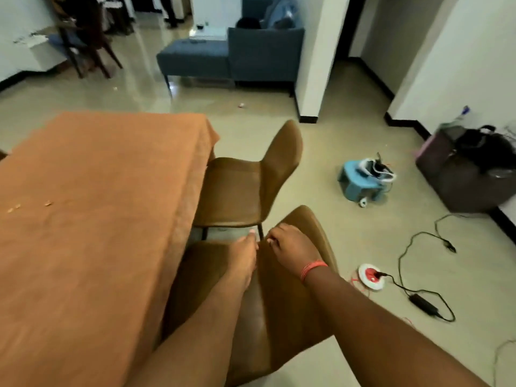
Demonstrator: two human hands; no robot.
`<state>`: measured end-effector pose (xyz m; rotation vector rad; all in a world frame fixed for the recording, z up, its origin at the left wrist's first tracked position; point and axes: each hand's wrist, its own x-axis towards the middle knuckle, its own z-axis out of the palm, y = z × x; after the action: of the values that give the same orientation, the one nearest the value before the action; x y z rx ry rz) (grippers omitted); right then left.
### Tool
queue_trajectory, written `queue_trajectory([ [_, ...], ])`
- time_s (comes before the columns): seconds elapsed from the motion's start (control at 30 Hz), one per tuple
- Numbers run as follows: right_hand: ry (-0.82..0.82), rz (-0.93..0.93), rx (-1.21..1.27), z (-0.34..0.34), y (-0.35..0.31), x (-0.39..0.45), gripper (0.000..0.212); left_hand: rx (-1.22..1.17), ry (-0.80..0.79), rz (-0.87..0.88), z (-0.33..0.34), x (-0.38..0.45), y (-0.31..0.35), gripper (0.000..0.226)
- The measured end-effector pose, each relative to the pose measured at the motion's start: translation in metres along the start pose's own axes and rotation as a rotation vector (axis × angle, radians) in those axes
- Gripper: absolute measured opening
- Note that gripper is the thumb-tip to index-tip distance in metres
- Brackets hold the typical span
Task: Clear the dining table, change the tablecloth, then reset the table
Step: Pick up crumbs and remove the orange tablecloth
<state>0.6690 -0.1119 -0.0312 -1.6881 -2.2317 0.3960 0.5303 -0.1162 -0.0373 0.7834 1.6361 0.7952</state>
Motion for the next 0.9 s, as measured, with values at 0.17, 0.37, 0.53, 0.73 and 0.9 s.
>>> queue_trajectory([
  [0.17, 0.093, 0.162, 0.017, -0.082, 0.168, -0.037, 0.02, 0.407, -0.028, 0.41, 0.181, -0.015, 0.04, 0.049],
  [0.37, 0.01, 0.363, -0.002, -0.13, 0.297, -0.086, 0.027, 0.769, -0.191, 0.658, 0.322, -0.015, 0.051, 0.039],
  [0.53, -0.095, 0.423, -0.029, -0.139, 0.36, -0.083, 0.032, 0.825, -0.242, 0.579, 0.388, 0.017, 0.043, 0.042],
  [0.73, -0.208, 0.391, -0.123, -0.147, 0.434, -0.003, 0.033, 0.752, -0.271, 0.488, 0.451, 0.101, 0.074, 0.042],
  [0.9, -0.29, 0.401, -0.2, -0.154, 0.494, 0.104, 0.045, 0.939, -0.312, 0.558, 0.488, 0.192, 0.136, 0.039],
])
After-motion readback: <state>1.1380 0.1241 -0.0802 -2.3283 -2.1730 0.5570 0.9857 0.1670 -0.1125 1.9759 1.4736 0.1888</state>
